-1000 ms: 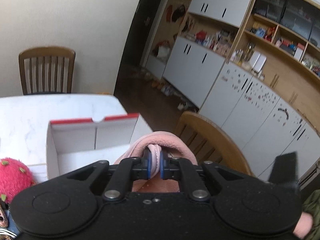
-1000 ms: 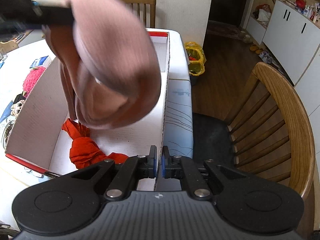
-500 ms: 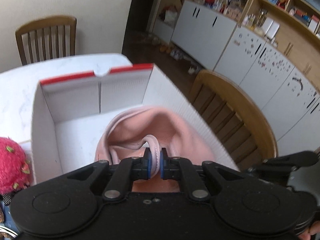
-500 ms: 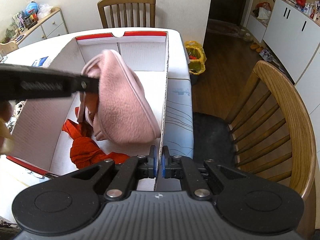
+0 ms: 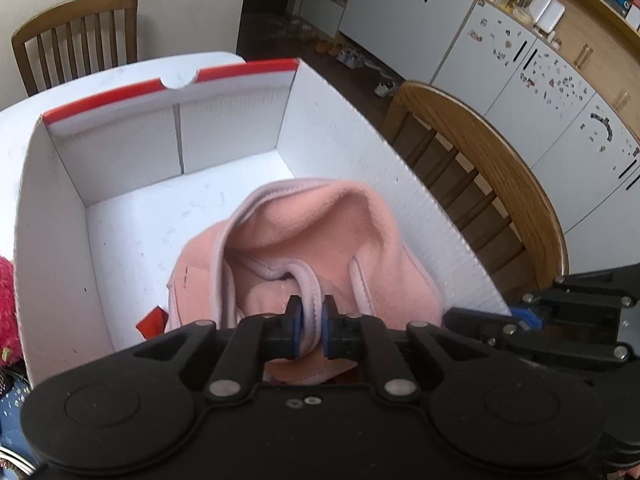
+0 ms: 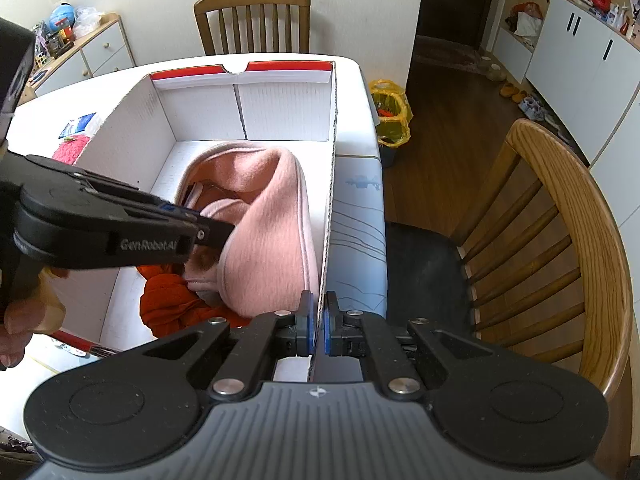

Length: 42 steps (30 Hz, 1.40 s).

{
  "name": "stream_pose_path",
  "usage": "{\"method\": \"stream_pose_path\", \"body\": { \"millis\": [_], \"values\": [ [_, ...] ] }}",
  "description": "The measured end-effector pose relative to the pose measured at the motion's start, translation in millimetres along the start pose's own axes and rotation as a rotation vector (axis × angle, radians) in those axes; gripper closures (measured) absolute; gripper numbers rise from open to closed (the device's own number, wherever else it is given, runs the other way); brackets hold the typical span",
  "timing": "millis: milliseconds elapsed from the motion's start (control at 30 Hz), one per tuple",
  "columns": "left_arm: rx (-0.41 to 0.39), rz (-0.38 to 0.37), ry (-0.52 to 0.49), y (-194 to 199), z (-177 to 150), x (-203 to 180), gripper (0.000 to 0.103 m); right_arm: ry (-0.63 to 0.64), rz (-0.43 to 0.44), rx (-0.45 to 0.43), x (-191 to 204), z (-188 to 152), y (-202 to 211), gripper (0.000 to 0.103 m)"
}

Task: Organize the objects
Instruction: 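Lift the pink scarf over the shoebox and release it inside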

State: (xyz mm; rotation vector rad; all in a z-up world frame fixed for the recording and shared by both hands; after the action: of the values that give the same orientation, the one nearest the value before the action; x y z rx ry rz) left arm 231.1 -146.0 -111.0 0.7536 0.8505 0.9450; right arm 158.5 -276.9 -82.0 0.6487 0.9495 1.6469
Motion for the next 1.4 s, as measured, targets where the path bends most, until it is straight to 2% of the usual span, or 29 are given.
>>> {"method": "stream_pose_path", "body": {
  "millis": [433, 900, 1233, 1400],
  "values": [
    [-0.025, 0.016, -0.006, 18.8, -10.4, 3.0, 0.075, -0.013, -0.004, 0.004, -1.0, 0.4, -0.8, 0.099],
    [-0.136, 0.009, 0.015, 73.9, -21.2, 14.5, 0.060, -0.008, -0.026, 0.011, 2.4, 1.7, 0.2, 0.099],
    [-0.227, 0.064, 0.079, 119.0, -33.2, 49.3, 0.043, 0.009, -0.045, 0.019, 5.7, 1.9, 1.6, 0.099],
    [-0.271, 0.123, 0.126, 137.2, -38.1, 76.5, 0.032, 0.016, -0.056, 0.022, 7.5, 2.8, 2.5, 0.099]
  ]
}}
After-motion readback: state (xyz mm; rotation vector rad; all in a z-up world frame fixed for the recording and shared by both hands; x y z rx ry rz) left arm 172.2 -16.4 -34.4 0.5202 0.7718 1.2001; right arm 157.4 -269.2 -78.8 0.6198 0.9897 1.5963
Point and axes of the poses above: each gripper's, at about its wrist camera, not at the fingertips, and y roughly against the way its jaws point, x to its left, z to its top, the point moved 2 cm from there along -y, roughly the way its jaws point, and after that the axes turned 7 degrees about y, right-handed, at the moved point
